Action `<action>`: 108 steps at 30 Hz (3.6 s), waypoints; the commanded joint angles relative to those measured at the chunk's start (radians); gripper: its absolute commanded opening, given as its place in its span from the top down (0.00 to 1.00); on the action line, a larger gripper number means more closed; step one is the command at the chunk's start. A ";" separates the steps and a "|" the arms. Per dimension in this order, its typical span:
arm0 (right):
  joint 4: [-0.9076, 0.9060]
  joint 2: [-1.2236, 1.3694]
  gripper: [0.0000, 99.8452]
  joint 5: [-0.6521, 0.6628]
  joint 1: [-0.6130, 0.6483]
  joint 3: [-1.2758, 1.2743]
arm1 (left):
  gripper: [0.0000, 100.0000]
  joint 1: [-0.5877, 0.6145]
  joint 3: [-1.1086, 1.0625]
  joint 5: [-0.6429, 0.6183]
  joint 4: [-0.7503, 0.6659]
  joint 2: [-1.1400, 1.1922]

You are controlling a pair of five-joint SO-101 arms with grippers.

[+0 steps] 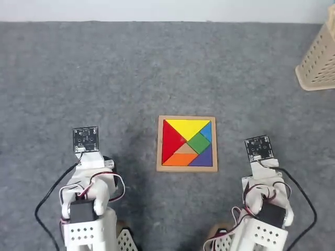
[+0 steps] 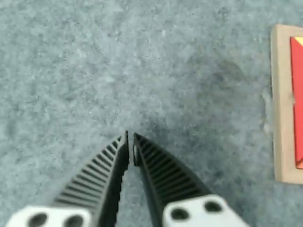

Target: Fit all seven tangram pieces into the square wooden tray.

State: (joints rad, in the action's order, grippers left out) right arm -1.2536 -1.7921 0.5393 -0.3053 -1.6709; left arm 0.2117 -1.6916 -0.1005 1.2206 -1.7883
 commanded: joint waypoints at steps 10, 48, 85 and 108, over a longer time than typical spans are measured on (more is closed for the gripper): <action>-0.007 -0.008 0.99 0.017 -0.016 -0.012 | 0.99 -0.009 0.004 -0.014 0.006 -0.006; -0.007 -0.008 0.99 0.017 -0.016 -0.012 | 0.99 -0.009 0.004 -0.014 0.005 -0.006; -0.007 -0.008 0.99 0.017 -0.016 -0.012 | 0.99 -0.009 0.004 -0.014 0.006 -0.006; -0.007 -0.008 0.99 0.017 -0.016 -0.012 | 0.99 -0.009 0.004 -0.015 0.006 -0.006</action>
State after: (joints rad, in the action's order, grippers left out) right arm -1.2536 -1.7921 0.5393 -0.3053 -1.6709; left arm 0.2056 -1.6916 -0.1005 1.2206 -1.7883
